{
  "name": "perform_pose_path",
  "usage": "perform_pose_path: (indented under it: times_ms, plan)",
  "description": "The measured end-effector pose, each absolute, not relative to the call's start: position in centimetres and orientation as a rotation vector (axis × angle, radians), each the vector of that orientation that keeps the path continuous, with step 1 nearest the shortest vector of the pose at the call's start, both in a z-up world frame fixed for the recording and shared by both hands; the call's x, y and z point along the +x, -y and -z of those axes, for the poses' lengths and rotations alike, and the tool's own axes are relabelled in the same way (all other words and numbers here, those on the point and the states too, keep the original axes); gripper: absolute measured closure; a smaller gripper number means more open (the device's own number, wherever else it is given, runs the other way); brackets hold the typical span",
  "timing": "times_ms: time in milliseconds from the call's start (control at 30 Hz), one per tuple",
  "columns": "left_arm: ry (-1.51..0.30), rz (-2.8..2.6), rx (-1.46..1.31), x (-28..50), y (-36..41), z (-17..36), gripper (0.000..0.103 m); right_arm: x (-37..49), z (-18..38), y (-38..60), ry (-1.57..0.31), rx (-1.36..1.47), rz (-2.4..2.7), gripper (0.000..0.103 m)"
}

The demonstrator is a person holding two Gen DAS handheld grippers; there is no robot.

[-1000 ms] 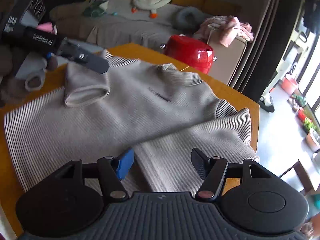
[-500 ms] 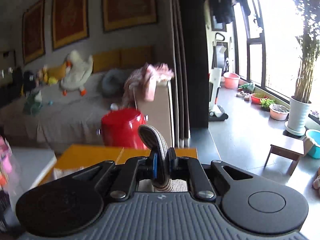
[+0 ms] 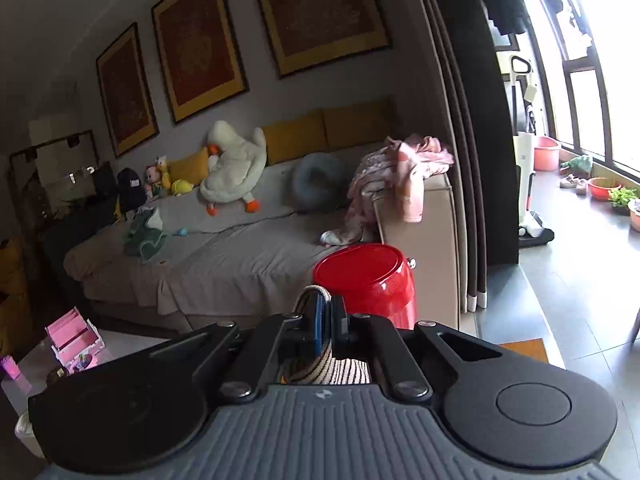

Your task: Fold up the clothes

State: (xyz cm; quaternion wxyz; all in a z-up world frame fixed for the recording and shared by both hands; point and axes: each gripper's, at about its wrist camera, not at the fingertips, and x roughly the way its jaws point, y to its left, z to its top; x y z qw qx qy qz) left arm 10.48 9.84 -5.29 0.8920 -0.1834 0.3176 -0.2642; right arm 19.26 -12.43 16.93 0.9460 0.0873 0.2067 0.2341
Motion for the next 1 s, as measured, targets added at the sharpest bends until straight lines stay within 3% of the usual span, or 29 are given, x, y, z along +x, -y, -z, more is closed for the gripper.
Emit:
perform_pose_path:
  times_ms: [367, 500, 567, 733, 900, 967, 1000]
  plan:
    - [-0.66, 0.522, -0.314, 10.2, -9.1, 5.1, 0.0, 21.3, -13.1, 7.8, -0.424, 0.163, -0.518, 0.098]
    - [-0.666, 0.479, -0.187, 9.6, -7.6, 4.6, 0.0, 21.2, -11.8, 8.5, -0.414, 0.184, -0.525, 0.075]
    - [-0.659, 0.453, -0.127, 9.3, -7.0, 4.4, 0.001, 20.9, -10.9, 9.2, -0.422, 0.181, -0.536, 0.075]
    - [-0.589, 0.362, 0.05, 7.8, -6.2, 3.4, 0.007, 19.8, -5.6, 11.5, -0.527, 0.129, -0.526, 0.075]
    - [-0.572, 0.282, 0.197, 6.8, -6.3, 2.6, 0.008, 20.3, 1.7, 16.4, -0.69, 0.27, -0.363, 0.068]
    - [-0.582, 0.252, 0.239, 7.1, -6.3, 2.7, 0.014, 20.1, 4.0, 18.2, -0.666, 0.354, -0.375, 0.072]
    - [-0.588, 0.24, 0.26, 7.3, -6.2, 2.9, 0.022, 20.0, 5.2, 19.1, -0.653, 0.396, -0.383, 0.071]
